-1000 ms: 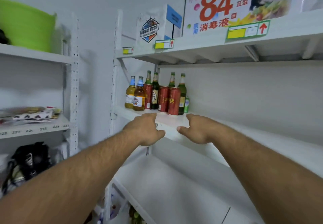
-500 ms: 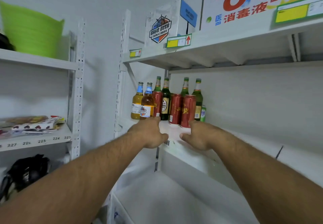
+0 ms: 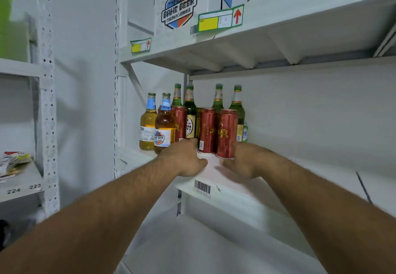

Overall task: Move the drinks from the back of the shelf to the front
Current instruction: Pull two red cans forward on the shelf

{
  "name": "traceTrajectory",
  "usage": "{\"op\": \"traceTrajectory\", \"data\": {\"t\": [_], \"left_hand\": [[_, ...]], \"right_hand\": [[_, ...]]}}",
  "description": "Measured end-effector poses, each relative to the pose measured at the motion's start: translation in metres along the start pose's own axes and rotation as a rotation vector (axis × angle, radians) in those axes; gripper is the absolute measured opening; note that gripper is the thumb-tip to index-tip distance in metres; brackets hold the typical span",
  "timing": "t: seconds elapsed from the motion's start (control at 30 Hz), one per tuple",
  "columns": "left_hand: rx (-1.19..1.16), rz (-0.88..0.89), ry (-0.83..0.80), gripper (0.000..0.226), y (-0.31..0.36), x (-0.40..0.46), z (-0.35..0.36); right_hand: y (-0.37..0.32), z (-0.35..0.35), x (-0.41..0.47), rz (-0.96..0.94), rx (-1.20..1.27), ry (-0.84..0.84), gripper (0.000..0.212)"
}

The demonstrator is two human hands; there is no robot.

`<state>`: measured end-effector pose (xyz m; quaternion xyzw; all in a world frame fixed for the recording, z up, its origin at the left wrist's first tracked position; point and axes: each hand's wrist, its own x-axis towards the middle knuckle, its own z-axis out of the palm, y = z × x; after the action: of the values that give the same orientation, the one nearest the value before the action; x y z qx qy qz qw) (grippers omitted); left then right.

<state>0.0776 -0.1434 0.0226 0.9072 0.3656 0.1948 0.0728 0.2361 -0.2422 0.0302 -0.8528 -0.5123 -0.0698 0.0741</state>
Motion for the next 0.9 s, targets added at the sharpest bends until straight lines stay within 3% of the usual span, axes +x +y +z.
{"op": "traceTrajectory", "data": {"t": [0.3,0.67,0.9], "left_hand": [[-0.111,0.204,-0.059,0.063,-0.051,0.069,0.009],[-0.141,0.353,-0.16,0.061,-0.066,0.111,0.027],[-0.285,0.236,-0.05,0.054,-0.056,0.135,0.027]], "right_hand": [[-0.051,-0.019,0.001,0.19,-0.021,0.039,0.036],[-0.05,-0.003,0.019,0.482,-0.118,0.033,0.066],[-0.033,-0.008,0.042,0.508,-0.069,0.106,0.076]]}}
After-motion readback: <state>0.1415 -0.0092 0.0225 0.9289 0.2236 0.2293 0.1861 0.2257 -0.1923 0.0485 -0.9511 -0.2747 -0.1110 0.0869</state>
